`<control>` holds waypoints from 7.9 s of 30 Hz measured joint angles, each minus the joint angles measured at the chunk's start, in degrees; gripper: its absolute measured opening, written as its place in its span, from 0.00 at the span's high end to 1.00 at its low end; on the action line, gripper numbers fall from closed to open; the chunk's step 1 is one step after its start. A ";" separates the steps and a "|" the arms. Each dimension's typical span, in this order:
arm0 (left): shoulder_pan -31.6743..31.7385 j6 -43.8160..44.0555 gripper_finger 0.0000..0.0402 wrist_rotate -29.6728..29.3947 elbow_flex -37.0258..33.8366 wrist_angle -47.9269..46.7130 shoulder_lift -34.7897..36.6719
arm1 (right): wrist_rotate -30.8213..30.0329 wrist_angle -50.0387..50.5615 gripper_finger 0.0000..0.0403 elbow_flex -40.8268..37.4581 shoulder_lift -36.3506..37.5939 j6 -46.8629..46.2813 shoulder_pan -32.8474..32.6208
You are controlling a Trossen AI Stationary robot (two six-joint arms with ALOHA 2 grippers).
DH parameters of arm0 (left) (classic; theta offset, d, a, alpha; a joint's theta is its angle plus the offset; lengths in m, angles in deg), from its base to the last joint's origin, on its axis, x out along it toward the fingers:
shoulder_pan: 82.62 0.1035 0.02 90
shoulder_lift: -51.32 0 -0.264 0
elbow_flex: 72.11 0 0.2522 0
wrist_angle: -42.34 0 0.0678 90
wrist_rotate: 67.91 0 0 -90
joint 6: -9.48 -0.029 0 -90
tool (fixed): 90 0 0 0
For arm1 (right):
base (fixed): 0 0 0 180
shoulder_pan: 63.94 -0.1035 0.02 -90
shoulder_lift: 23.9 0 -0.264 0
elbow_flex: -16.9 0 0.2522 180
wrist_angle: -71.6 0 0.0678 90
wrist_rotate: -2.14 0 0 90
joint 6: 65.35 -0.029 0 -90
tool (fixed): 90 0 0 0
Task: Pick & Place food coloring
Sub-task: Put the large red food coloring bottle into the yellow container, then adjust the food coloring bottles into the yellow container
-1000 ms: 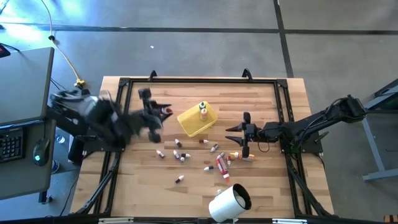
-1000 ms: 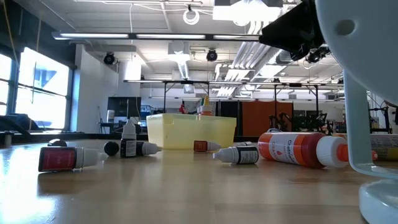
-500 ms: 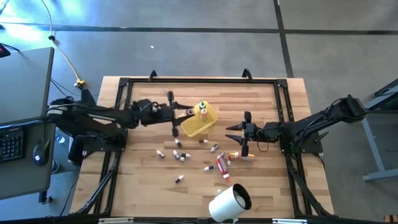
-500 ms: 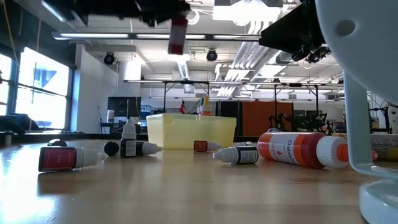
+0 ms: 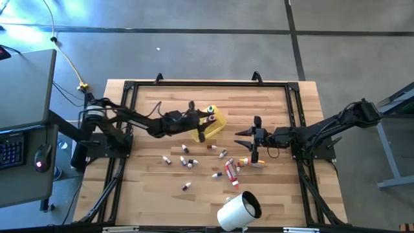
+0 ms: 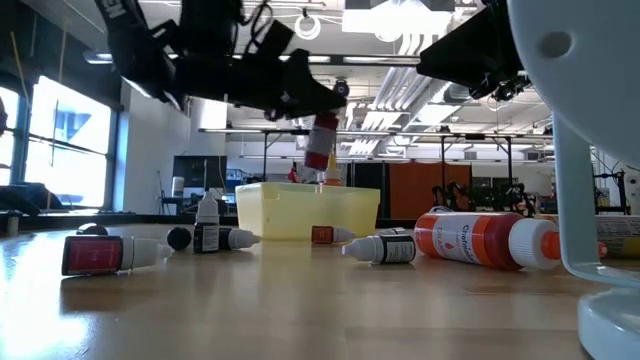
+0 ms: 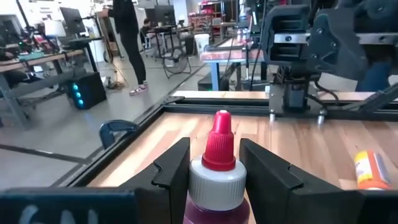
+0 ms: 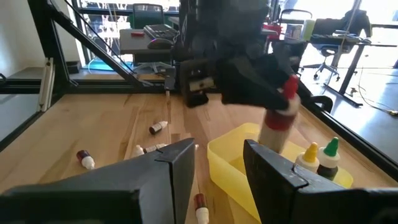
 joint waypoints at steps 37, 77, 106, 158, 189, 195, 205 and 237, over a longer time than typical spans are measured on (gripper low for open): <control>0.35 7.13 0.68 -6.47 6.84 11.52 -20.52 | 0.48 0.89 0.67 -0.04 0.00 -0.17 -0.02; 0.35 3.52 0.54 -6.68 10.98 6.06 -20.45 | -1.51 2.45 0.67 -0.06 0.00 -0.44 0.11; -11.02 7.85 0.62 -16.73 13.84 -66.42 20.28 | -1.69 2.83 0.74 -0.04 -0.02 -0.47 0.13; 10.12 8.57 1.00 6.94 13.83 -47.48 -7.49 | 21.76 1.56 1.00 12.88 -36.28 -14.17 33.53; 7.39 10.53 1.00 12.74 13.81 -55.29 -2.01 | 24.20 3.23 1.00 12.20 -36.22 -15.41 28.63; 7.34 10.75 1.00 14.83 13.81 -55.68 -2.01 | 23.69 2.79 1.00 12.20 -36.22 -15.45 27.12; 7.30 12.16 1.00 19.15 13.79 -60.80 -2.05 | 23.50 2.76 1.00 12.20 -36.22 -15.56 26.95; 7.44 11.48 1.00 23.79 13.94 -49.93 -7.82 | 24.50 0.07 1.00 12.20 -36.20 -15.61 26.95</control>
